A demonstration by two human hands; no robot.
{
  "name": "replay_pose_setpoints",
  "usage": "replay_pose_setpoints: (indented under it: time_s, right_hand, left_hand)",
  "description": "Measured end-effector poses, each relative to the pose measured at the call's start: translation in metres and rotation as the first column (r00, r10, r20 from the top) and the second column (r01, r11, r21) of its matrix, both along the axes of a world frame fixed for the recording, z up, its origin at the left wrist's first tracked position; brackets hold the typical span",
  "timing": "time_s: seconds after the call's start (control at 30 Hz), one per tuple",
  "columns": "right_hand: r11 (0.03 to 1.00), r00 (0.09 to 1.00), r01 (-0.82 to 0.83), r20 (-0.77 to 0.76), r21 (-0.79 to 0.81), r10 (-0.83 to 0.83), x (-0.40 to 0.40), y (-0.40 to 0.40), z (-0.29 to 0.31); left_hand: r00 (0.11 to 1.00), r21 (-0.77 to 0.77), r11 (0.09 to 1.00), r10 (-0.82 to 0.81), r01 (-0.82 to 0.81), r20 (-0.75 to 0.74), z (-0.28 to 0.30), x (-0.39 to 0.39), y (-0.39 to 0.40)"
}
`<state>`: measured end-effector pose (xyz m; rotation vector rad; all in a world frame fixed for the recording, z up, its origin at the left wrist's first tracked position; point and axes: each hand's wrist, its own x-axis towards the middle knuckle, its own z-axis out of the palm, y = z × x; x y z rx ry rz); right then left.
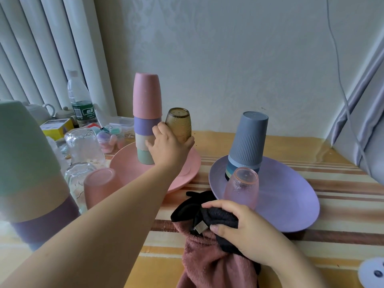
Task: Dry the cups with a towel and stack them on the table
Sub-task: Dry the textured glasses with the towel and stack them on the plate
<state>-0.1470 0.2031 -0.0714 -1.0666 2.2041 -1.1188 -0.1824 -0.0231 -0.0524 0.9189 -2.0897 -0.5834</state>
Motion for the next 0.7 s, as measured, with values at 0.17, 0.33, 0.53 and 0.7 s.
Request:
replay_pose_setpoints:
  time_s: [0.17, 0.33, 0.53, 0.7]
  right_hand:
    - [1.0, 1.0, 0.002, -0.008, 0.005, -0.002, 0.0, 0.0, 0.0]
    - [1.0, 1.0, 0.0, -0.008, 0.006, 0.0, 0.0, -0.001, 0.002]
    - [0.952, 0.964, 0.263, 0.093, -0.159, -0.25, -0.002, -0.01, -0.007]
    - [0.808, 0.88, 0.432, -0.01, -0.401, -0.475, 0.014, -0.022, 0.007]
  left_hand:
    - [0.976, 0.012, 0.992, -0.122, 0.126, -0.179, 0.01, 0.005, -0.003]
    - [0.94, 0.033, 0.975, -0.201, 0.219, -0.275, 0.034, 0.024, 0.01]
    - [0.913, 0.157, 0.923, -0.301, 0.352, -0.275, 0.024, 0.101, 0.06]
    - [0.873, 0.356, 0.812, -0.346, 0.462, -0.344, 0.006, 0.162, 0.071]
